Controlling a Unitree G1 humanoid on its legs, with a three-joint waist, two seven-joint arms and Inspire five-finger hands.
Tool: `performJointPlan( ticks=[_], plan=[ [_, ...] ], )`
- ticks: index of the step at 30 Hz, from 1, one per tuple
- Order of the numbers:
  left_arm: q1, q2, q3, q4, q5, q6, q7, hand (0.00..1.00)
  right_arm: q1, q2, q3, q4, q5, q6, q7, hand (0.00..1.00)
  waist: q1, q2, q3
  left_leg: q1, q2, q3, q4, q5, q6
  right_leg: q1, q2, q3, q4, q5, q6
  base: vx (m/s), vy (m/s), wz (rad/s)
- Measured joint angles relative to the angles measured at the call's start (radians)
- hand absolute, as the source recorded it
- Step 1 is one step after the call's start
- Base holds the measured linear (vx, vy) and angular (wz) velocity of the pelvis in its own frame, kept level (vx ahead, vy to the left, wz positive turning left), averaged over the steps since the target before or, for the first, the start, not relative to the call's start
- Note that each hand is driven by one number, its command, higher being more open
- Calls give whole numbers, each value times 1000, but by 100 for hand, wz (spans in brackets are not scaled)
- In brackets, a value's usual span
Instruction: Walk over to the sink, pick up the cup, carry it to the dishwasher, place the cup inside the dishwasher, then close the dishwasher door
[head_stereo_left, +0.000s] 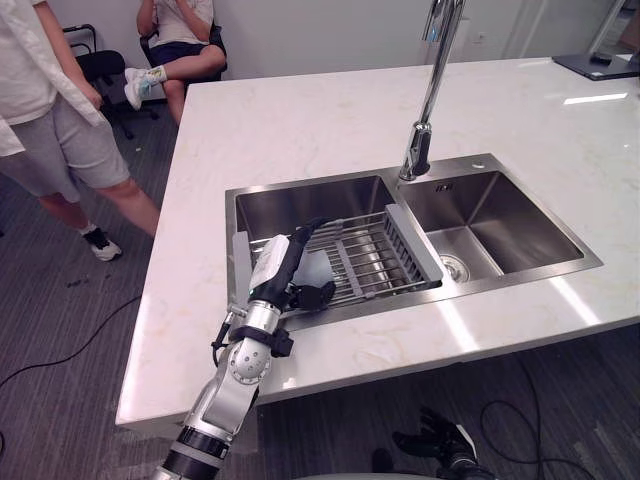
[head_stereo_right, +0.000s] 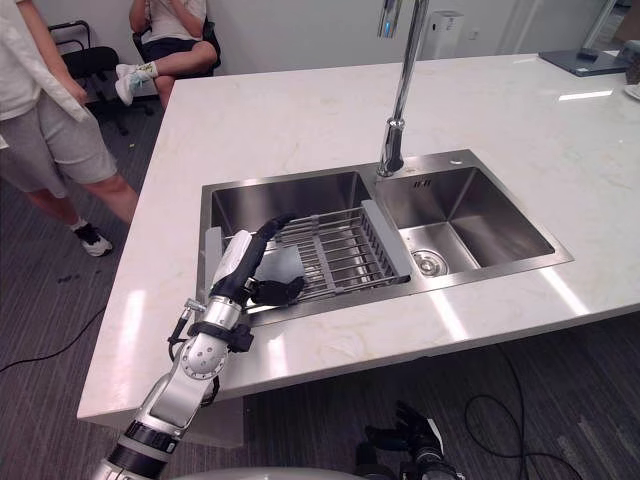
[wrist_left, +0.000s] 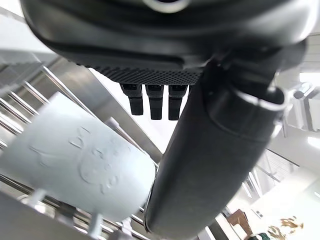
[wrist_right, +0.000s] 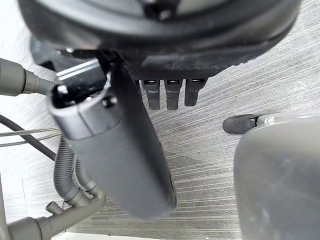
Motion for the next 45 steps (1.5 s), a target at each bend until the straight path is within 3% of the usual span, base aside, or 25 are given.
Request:
performJointPlan(
  ticks=[8, 37, 45],
  plan=[
    [0, 30, 16, 3, 2, 0, -20, 90, 5, -14, 0, 0, -15, 0, 6, 90, 8, 20, -13, 0, 0, -4, 0, 0, 0, 1, 0, -5, 0, -2, -2, 0, 0, 0],
    [-1, 201, 56, 84, 66, 1, -112, 90, 29, -26, 0, 0, -16, 0, 21, 90, 8, 17, -14, 0, 0, -4, -1, 1, 1, 1, 0, -4, 0, 0, 1, 0, 0, 0],
    [-26, 245, 46, 110, 84, -20, -154, 90, 31, -27, 2, 0, -23, 0, 24, 90, -6, 17, -14, 0, -1, -5, -1, 1, 1, 1, 0, -5, -1, 0, 1, 0, 0, 0]
  ],
)
